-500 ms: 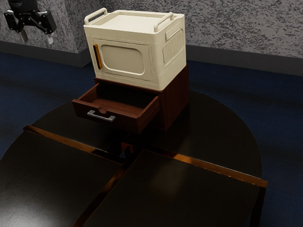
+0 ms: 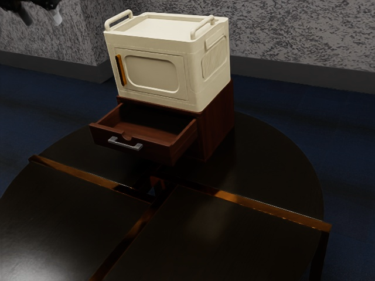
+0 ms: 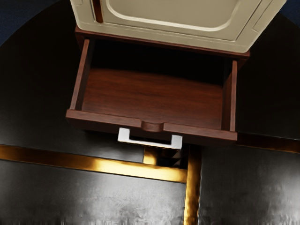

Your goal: Push the drawer handle with one arm to close the drawer

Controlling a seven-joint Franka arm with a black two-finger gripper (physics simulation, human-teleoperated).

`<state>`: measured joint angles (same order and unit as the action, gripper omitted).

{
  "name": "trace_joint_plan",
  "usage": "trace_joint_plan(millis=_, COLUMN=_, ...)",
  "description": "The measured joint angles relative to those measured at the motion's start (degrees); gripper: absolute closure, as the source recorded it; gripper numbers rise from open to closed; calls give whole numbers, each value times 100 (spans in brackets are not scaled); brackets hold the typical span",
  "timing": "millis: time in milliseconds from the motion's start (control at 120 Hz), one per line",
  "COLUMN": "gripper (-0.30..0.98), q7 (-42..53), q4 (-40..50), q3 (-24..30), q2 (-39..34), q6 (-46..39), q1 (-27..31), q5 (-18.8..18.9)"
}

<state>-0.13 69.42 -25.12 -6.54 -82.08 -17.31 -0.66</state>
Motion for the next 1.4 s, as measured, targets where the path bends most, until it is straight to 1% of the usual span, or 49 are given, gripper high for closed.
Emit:
trace_joint_plan(millis=33, gripper=2, q7=11, q4=726, q3=492, q2=-368, q6=-114, q1=448, q5=-7)
trace_joint_plan(millis=75, gripper=2, q7=21, q4=2068, q3=882, q2=-1168, q6=-310, q1=882, q5=-10)
trace_joint_plan(millis=142, gripper=2, q7=34, q4=3839, q3=1127, q2=-2201, q6=-564, q1=1170, q5=-8)
trace_joint_plan(millis=200, gripper=2, q7=16, q4=5015, q3=1222, q2=-2773, q6=-786, q1=1311, q5=85)
trace_joint_plan(millis=267, gripper=2, q7=-21, q4=5939, q3=1373, q2=-3028, q6=-1071, q1=1437, q5=225)
trace_joint_plan(millis=342, gripper=2, q7=-57, q4=6407, q3=1443, q2=-3162, q6=-1223, q1=1499, q5=297)
trace_joint_plan(millis=442, gripper=2, q7=-98, q4=6614, q3=1454, q2=-3184, q6=-1138, q1=1520, q5=194)
trace_joint_plan(millis=508, gripper=2, q7=-124, q4=6642, q3=1467, q2=-2878, q6=-1306, q1=1331, q5=179)
trace_joint_plan(millis=575, gripper=2, q7=-148, q4=6652, q3=1459, q2=-2434, q6=-1611, q1=1125, q5=151)
trace_joint_plan(millis=650, gripper=2, q7=-167, q4=6655, q3=1494, q2=-1933, q6=-1986, q1=1084, q5=127)
trace_joint_plan(millis=775, gripper=2, q7=-188, q4=6652, q3=1527, q2=-1536, q6=-2668, q1=1040, q5=133)
trace_joint_plan(millis=842, gripper=3, q7=-197, q4=6649, q3=1538, q2=-1384, q6=-3077, q1=999, q5=207)
trace_joint_plan(millis=875, gripper=10, q7=-205, q4=6642, q3=1541, q2=-1284, q6=-3274, q1=982, q5=239)
trace_joint_plan(millis=992, gripper=41, q7=-229, q4=6581, q3=1535, q2=-967, q6=-3798, q1=986, q5=337)
trace_joint_plan(millis=1083, gripper=57, q7=-241, q4=6349, q3=1501, q2=-586, q6=-4111, q1=995, q5=413)
trace_joint_plan(millis=1217, gripper=69, q7=-246, q4=5868, q3=1402, q2=-17, q6=-4383, q1=1008, q5=489)
trace_joint_plan(millis=1400, gripper=75, q7=-210, q4=5607, q3=1339, q2=385, q6=-4674, q1=1010, q5=596)
